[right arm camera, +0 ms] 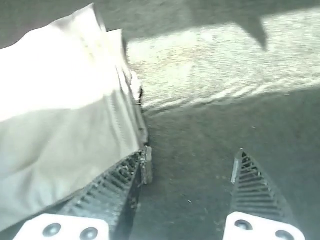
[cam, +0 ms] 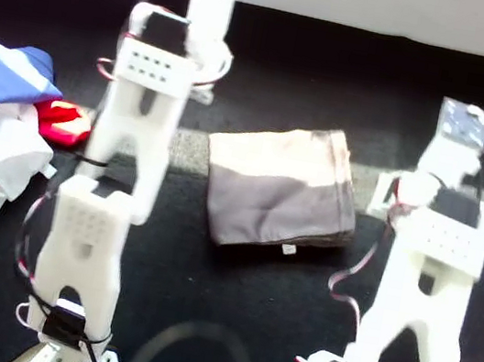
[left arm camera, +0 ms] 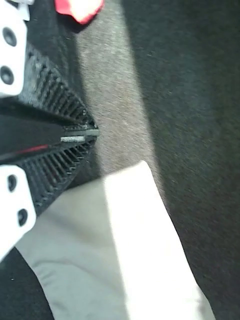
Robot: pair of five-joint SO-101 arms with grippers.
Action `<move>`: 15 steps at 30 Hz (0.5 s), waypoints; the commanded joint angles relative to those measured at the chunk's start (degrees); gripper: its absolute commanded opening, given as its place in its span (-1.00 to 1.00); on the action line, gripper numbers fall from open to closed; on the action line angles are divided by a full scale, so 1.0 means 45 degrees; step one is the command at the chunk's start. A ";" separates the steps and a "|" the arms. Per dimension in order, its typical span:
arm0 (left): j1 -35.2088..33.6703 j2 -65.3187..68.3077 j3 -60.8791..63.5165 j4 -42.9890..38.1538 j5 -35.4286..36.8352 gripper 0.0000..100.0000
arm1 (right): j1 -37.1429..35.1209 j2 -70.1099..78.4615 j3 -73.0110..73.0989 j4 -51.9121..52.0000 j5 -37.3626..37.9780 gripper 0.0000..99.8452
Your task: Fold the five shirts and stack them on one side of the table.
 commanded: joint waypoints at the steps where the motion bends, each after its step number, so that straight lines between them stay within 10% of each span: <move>1: -0.0928 -0.3116 0.3624 0.0039 -0.0020 -0.98 | -0.1104 0.2452 -0.2413 0.0830 -0.0508 -0.47; 15: -0.3917 -0.7629 0.9641 -0.0449 -0.0039 -0.98 | -0.2647 1.1497 -1.0969 0.2686 -0.1661 -0.36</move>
